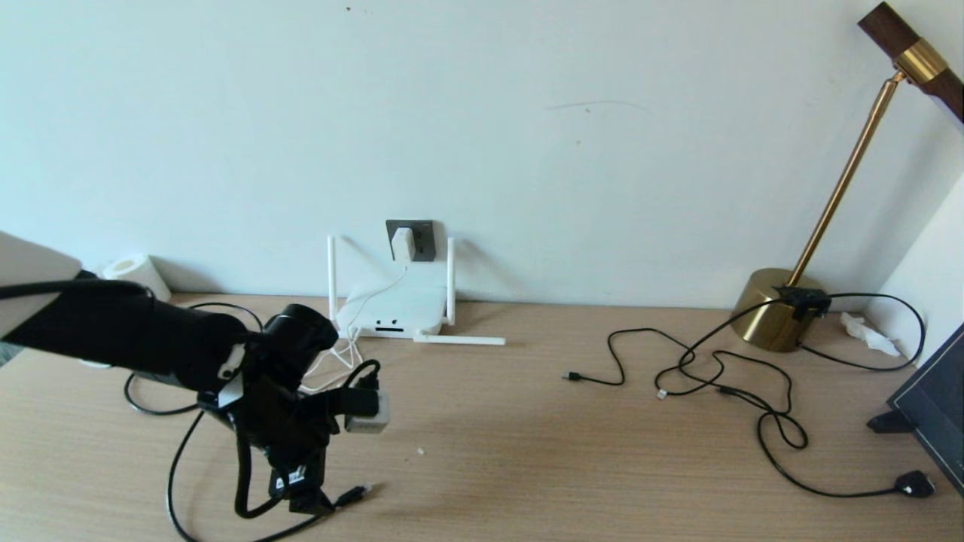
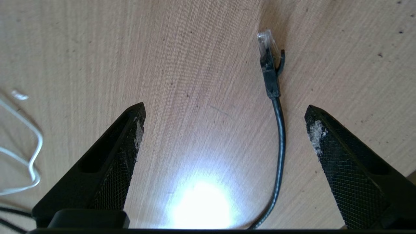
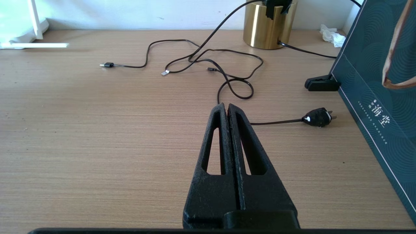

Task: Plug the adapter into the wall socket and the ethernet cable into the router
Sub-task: Pick up cable

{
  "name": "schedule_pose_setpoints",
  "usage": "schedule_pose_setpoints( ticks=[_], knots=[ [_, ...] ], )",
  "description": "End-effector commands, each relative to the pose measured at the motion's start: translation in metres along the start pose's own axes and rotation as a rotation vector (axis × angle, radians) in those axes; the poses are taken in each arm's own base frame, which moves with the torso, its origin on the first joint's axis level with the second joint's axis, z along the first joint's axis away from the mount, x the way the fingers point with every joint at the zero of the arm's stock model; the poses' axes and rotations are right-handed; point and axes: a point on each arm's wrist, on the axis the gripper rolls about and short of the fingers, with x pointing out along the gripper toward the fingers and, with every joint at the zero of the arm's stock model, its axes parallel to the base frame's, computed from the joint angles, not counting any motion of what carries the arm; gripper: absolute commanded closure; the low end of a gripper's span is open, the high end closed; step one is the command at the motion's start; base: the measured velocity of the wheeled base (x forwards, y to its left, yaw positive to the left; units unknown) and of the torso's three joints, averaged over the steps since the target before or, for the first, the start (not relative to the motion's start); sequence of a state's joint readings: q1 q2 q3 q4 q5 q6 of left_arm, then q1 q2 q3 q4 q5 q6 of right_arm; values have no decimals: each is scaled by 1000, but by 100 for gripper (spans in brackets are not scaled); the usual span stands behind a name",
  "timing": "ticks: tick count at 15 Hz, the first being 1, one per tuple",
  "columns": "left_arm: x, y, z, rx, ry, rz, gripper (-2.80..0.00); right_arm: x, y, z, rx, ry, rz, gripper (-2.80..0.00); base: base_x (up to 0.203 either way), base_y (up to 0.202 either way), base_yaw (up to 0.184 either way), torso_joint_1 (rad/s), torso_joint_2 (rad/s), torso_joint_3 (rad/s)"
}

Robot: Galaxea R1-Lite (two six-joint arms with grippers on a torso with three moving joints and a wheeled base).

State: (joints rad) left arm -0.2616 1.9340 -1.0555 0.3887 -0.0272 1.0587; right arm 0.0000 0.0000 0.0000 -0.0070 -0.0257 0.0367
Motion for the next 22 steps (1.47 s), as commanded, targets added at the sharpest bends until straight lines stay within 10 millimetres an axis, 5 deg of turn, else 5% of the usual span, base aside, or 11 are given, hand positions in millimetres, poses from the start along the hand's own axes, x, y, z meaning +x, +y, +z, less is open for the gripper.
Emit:
schedule_pose_setpoints(
  ticks=[1, 16, 17, 22],
  knots=[
    [13, 2, 3, 12, 14, -30, -280, 0, 0, 0, 0, 0, 0, 0, 0, 0, 0, 0, 0, 0],
    [29, -2, 12, 36, 17, -53, -280, 0, 0, 0, 0, 0, 0, 0, 0, 0, 0, 0, 0, 0],
    [29, -2, 12, 34, 18, -54, 0, 0, 0, 0, 0, -1, 0, 0, 0, 0, 0, 0, 0, 0],
    [30, -5, 10, 34, 21, -58, 0, 0, 0, 0, 0, 0, 0, 0, 0, 0, 0, 0, 0, 0]
  ],
)
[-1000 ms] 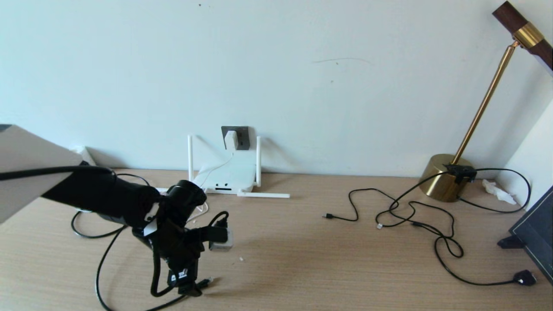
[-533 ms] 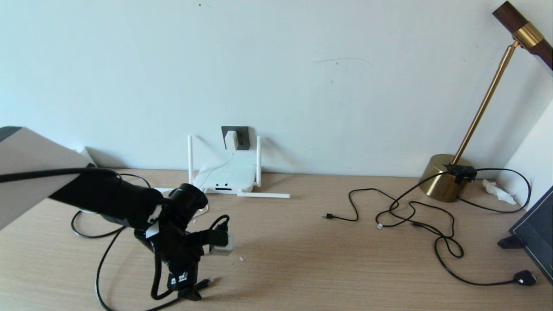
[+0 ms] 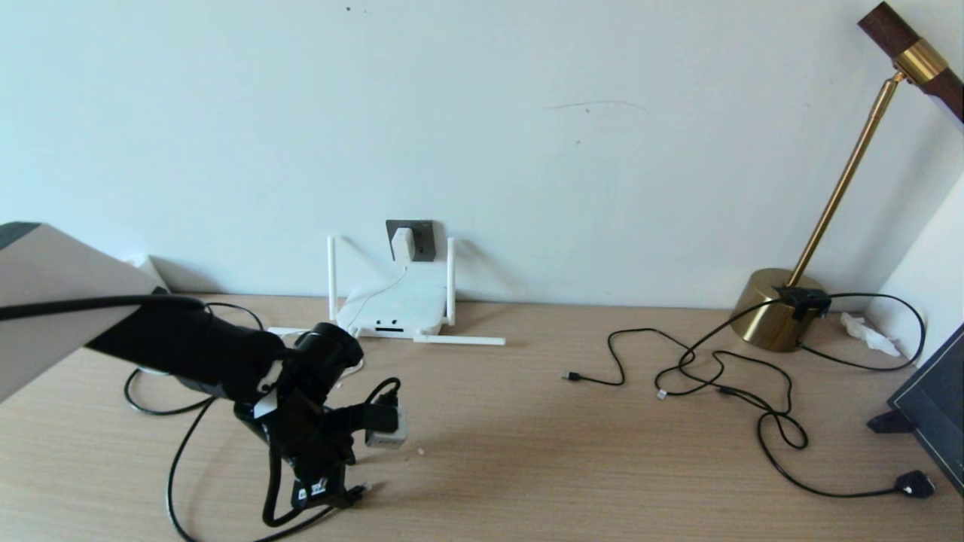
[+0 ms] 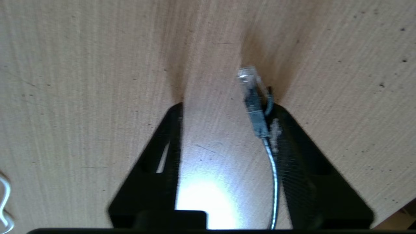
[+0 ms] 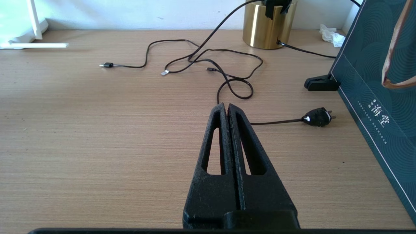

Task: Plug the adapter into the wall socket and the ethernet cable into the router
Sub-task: Pick up cable

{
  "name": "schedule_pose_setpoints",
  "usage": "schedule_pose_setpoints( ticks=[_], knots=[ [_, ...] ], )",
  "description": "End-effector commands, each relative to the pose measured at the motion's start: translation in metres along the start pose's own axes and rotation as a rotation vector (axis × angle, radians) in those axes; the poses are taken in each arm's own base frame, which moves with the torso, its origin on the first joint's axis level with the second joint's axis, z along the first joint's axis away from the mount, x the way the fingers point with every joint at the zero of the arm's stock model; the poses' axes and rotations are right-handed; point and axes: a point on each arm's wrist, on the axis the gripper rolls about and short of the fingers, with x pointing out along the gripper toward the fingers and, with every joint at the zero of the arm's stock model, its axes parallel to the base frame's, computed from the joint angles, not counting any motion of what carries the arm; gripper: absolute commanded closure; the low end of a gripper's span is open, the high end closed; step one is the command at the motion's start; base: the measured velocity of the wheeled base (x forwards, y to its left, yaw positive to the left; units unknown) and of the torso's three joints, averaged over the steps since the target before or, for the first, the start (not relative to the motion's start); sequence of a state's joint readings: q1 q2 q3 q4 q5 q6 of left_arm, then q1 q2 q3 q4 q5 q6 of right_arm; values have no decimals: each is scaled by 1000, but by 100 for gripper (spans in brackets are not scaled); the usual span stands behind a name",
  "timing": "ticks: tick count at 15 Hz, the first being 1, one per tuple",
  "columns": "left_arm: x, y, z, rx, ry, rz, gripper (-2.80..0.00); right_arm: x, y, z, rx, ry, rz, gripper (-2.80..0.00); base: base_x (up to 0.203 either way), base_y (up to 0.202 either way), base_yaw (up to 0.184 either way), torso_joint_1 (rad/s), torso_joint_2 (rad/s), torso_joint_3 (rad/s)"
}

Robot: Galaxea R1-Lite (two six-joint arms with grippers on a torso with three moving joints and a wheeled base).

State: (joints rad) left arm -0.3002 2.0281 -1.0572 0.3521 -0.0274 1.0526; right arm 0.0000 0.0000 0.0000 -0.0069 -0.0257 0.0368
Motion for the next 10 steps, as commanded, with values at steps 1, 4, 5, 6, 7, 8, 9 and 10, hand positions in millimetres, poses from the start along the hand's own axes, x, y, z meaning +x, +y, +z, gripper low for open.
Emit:
schedule_pose_setpoints(
  ticks=[1, 4, 5, 6, 7, 8, 9, 10],
  knots=[
    [0, -3, -2, 5, 4, -7, 0, 0, 0, 0, 0, -1, 0, 0, 0, 0, 0, 0, 0, 0],
    [-1, -4, -3, 5, 4, -7, 0, 0, 0, 0, 0, -2, 0, 0, 0, 0, 0, 0, 0, 0],
    [-2, -4, -2, 6, 4, -6, 0, 0, 0, 0, 0, 0, 0, 0, 0, 0, 0, 0, 0, 0],
    [-6, -5, -3, 8, -1, 4, 0, 0, 0, 0, 0, -1, 0, 0, 0, 0, 0, 0, 0, 0],
    [-13, -7, -4, 9, -10, 18, 0, 0, 0, 0, 0, 0, 1, 0, 0, 0, 0, 0, 0, 0],
    [-23, -9, -4, 12, -27, 44, 0, 0, 0, 0, 0, -1, 0, 0, 0, 0, 0, 0, 0, 0],
    [-37, -10, -2, 18, -55, 82, 0, 0, 0, 0, 0, -2, 0, 0, 0, 0, 0, 0, 0, 0],
    [-53, -10, -1, 25, -93, 129, 0, 0, 0, 0, 0, 1, 0, 0, 0, 0, 0, 0, 0, 0]
  ],
)
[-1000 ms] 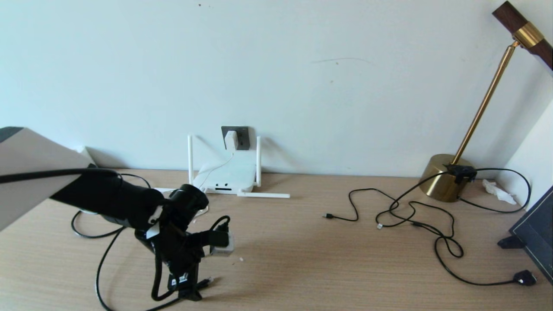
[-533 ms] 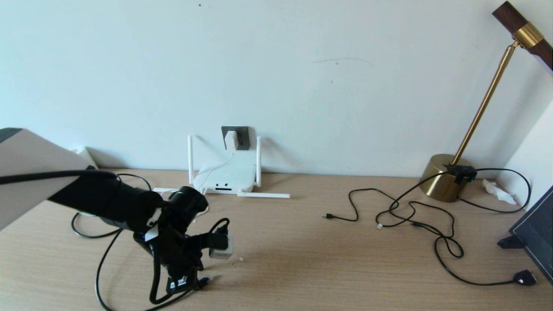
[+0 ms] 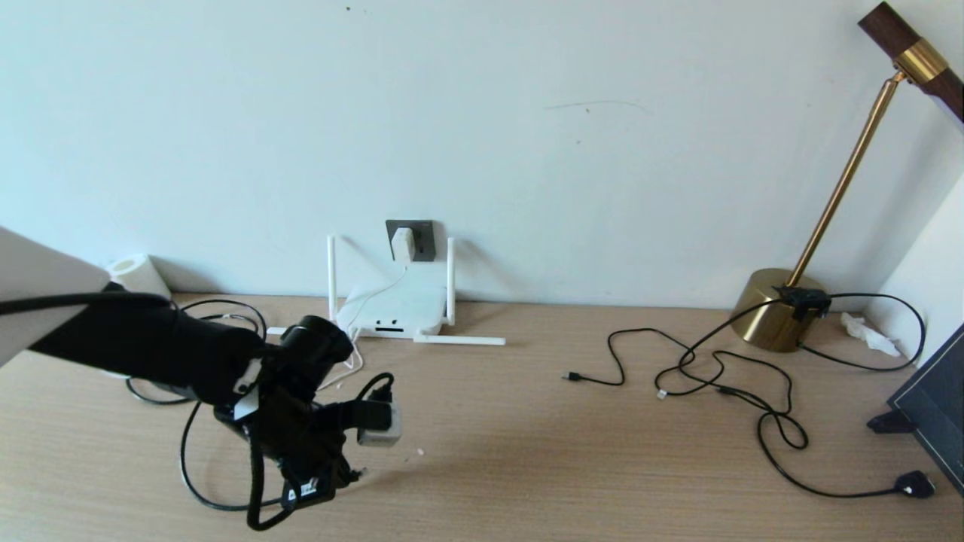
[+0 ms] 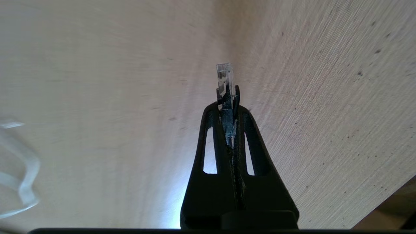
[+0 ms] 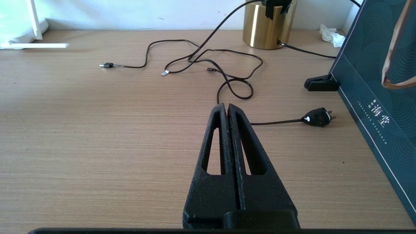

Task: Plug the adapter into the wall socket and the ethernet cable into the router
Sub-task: Pick up cable, then hand it to the other hand

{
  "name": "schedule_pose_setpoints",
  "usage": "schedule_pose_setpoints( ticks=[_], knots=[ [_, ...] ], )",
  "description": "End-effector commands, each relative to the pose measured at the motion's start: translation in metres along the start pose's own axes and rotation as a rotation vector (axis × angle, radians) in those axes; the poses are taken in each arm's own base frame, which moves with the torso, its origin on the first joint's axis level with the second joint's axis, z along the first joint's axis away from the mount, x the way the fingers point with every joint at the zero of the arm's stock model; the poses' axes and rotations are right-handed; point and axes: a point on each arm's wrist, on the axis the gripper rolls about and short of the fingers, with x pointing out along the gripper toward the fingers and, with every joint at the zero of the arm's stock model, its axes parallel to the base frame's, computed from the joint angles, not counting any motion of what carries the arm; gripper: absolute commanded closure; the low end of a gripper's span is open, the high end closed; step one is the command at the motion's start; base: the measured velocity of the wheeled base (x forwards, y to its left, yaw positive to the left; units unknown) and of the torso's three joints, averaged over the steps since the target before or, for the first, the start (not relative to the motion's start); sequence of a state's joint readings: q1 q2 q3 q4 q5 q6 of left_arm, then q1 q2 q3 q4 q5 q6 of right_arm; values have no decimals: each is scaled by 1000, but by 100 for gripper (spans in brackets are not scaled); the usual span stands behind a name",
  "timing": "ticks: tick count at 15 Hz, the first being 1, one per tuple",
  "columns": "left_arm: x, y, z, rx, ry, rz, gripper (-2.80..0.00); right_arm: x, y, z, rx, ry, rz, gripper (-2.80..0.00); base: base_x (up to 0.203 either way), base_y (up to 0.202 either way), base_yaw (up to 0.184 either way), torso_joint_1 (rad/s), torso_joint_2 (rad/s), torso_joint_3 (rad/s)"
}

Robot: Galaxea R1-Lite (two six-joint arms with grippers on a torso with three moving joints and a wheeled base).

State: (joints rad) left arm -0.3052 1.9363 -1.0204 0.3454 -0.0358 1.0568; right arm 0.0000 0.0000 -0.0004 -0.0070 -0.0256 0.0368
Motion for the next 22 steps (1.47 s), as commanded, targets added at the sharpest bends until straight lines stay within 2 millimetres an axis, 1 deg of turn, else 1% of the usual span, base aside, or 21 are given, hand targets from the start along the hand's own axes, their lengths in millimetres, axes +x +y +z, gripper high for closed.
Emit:
schedule_pose_setpoints(
  ticks=[1, 2, 4, 6, 8, 9, 12, 13, 14, 15, 16, 17, 19, 21, 22],
  knots=[
    [-47, 0, 6, 26, -117, 134, 0, 0, 0, 0, 0, 0, 1, 0, 0, 0, 0, 0, 0, 0],
    [-66, 2, 13, 51, -206, 196, 0, 0, 0, 0, 0, 0, -1, 0, 0, 0, 0, 0, 0, 0],
    [-98, 11, 34, 118, -370, 395, 0, 0, 0, 0, 0, 1, 0, 0, 0, 0, 0, 0, 0, 0],
    [-121, 26, 54, 145, -478, 646, 0, 0, 0, 0, 0, 0, -1, 0, 0, 0, 0, 0, 0, 0],
    [-144, 36, 82, 171, -567, 920, 0, 0, 0, 0, -8, 1, 1, 0, 0, 0, 0, 0, 0, 0],
    [-153, 40, 97, 205, -573, 1018, 0, 0, 0, 0, -8, 1, 1, 0, 0, 0, 0, 0, 0, 0],
    [-180, 49, 126, 336, -565, 1239, 0, 0, 0, 0, -3, 1, 2, 0, 0, 0, 0, 0, 0, 0],
    [-185, 47, 134, 379, -575, 1280, 0, 0, 0, 1, -3, -4, 4, 0, 0, 0, 0, 0, 0, 0],
    [-188, 41, 142, 405, -597, 1287, 0, -3, 1, 11, 13, -41, 11, 0, 0, 0, 0, 0, 0, 0],
    [-192, 31, 150, 427, -632, 1284, 0, -9, 2, 31, 48, -96, 35, 0, 0, 0, 0, 0, 0, 0],
    [-199, 22, 156, 442, -668, 1291, 0, -16, 3, 57, 98, -130, 80, 0, 0, 0, 0, 0, 0, 0],
    [-206, 14, 162, 453, -708, 1301, 0, -20, 5, 83, 167, -122, 134, 0, 0, 0, 0, 0, 0, 0],
    [-218, -7, 176, 482, -811, 1312, 0, -6, 11, 126, 387, 37, 277, 0, 0, 0, 0, 0, 0, 0],
    [-227, -31, 190, 510, -905, 1312, 0, 19, 18, 157, 665, 262, 466, 0, 0, 0, 0, 0, 0, 0],
    [-229, -42, 195, 522, -942, 1308, 0, 31, 20, 167, 795, 372, 548, 0, 0, 0, 0, 0, 0, 0]
  ],
)
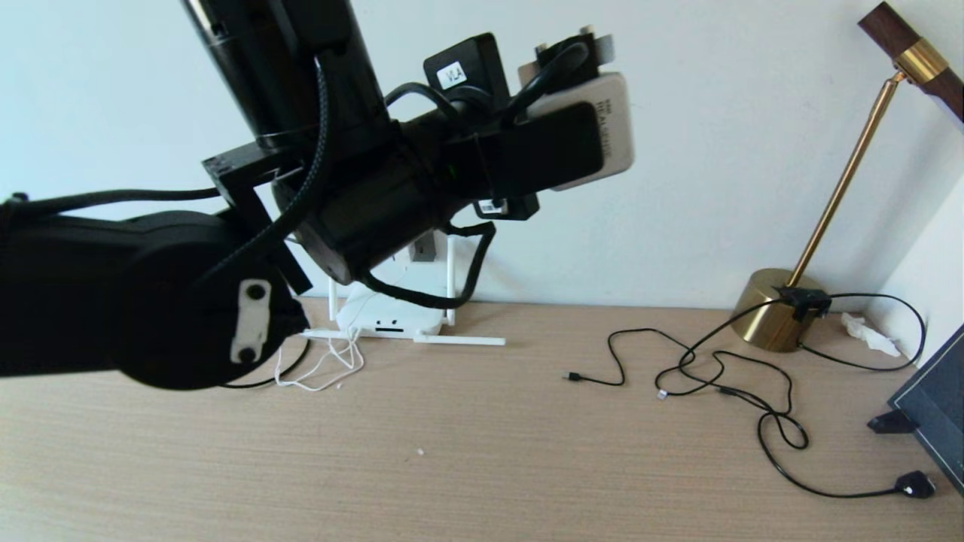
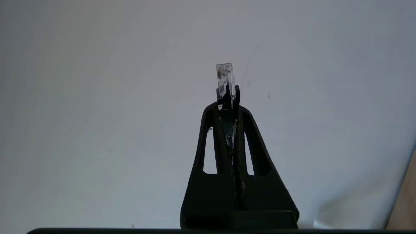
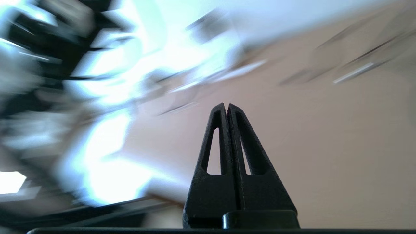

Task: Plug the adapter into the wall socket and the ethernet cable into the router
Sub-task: Hand it to the other hand

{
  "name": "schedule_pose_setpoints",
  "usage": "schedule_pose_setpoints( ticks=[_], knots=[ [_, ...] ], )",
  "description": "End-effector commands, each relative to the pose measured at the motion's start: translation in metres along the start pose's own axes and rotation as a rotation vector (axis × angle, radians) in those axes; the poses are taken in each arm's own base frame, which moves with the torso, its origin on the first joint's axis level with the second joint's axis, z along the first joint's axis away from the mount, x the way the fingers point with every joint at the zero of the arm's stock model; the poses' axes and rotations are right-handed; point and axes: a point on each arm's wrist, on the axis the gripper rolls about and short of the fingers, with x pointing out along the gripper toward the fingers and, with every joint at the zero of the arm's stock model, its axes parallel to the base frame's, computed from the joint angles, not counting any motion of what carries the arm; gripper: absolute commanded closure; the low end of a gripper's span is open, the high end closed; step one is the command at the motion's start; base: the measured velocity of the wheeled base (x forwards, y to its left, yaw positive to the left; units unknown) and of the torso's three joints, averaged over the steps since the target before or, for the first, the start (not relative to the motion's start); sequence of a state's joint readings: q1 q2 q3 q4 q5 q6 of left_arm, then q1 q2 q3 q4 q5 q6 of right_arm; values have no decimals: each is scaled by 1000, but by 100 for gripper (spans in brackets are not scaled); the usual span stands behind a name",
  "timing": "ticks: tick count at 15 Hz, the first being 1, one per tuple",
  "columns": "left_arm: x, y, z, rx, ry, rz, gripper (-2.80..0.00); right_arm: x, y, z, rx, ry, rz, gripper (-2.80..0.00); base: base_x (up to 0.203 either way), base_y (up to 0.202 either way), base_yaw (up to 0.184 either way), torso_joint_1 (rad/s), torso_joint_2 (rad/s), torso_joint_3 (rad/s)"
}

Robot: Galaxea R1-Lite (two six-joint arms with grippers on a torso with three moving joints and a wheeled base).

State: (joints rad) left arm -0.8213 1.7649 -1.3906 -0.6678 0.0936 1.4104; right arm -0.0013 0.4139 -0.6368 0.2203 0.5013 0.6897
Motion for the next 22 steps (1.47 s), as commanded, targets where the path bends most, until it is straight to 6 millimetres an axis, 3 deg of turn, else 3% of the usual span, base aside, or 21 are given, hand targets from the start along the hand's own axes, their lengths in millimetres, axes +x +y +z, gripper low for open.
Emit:
schedule_pose_setpoints(
  ticks=[1, 2, 8, 12, 18, 22],
  knots=[
    [-7, -3, 28, -17, -78, 8, 0, 37, 1, 26, 341, 220, 71, -222, 0, 0, 0, 0, 0, 0],
    [-9, -6, 34, -22, -97, 5, 0, 48, 3, 35, 440, 259, 112, -280, 0, 0, 0, 0, 0, 0],
    [-14, -25, 81, -2, -193, -8, 0, 114, 0, 78, 685, 302, 279, -280, 0, 0, 0, 0, 0, 0],
    [-16, -40, 85, 83, -207, -6, 0, 155, 0, 84, 813, 394, 341, -280, 0, 0, 0, 0, 0, 0],
    [-8, -71, 85, 207, -206, 4, 0, 171, 6, 92, 918, 442, 343, -280, 0, 0, 0, 0, 0, 0],
    [-6, -77, 84, 249, -151, -8, 0, 179, 1, 90, 959, 458, 318, -280, 0, 0, 0, 0, 0, 0]
  ],
)
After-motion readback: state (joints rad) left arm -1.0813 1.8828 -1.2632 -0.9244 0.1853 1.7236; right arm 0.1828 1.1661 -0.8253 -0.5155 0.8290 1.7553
